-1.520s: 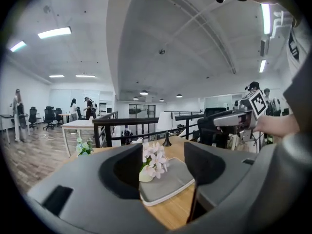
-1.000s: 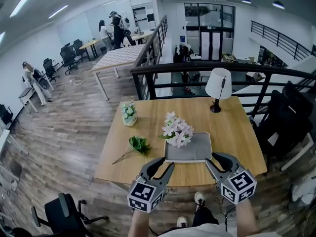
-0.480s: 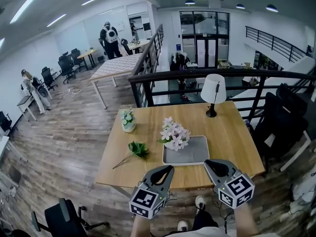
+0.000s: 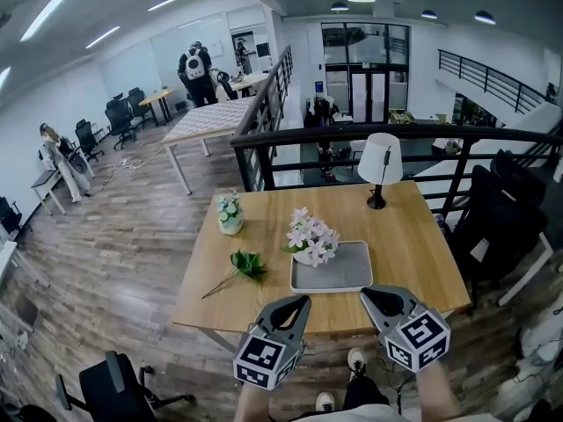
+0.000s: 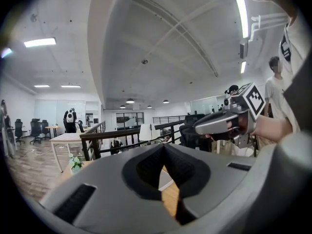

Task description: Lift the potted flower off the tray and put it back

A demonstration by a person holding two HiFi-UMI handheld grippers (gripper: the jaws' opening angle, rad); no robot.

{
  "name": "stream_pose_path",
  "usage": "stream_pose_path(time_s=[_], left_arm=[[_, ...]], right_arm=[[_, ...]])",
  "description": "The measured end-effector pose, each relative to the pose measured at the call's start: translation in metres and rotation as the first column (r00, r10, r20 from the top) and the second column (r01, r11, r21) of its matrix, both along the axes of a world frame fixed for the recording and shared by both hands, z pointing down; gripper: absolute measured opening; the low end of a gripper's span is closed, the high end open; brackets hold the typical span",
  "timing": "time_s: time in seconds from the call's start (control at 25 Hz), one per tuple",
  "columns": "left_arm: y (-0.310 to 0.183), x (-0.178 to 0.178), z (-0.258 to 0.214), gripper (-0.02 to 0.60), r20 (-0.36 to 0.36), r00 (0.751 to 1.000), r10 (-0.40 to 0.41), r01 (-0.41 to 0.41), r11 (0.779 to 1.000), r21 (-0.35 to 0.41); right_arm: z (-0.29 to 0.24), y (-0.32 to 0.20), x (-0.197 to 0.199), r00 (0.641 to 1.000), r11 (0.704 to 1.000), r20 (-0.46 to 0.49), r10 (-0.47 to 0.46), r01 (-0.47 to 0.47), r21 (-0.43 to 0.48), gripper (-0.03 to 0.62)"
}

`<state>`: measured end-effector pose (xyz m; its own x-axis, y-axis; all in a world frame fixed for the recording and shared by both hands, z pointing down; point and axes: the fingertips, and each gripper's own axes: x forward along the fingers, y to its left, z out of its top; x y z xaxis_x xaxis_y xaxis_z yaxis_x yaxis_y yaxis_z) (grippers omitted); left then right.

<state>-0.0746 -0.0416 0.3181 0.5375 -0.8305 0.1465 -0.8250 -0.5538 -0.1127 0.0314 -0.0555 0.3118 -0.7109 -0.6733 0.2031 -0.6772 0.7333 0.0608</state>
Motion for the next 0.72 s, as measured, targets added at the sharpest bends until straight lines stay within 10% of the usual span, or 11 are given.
stream_pose_path(time_s=[0.72], left_arm=[[0.007, 0.003, 0.011, 0.021, 0.013, 1.0, -0.003, 0.004, 1.0, -0.024]], right_arm=[[0.012, 0.006, 0.005, 1.0, 1.0, 0.001, -0.002, 0.002, -0.019, 0.02]])
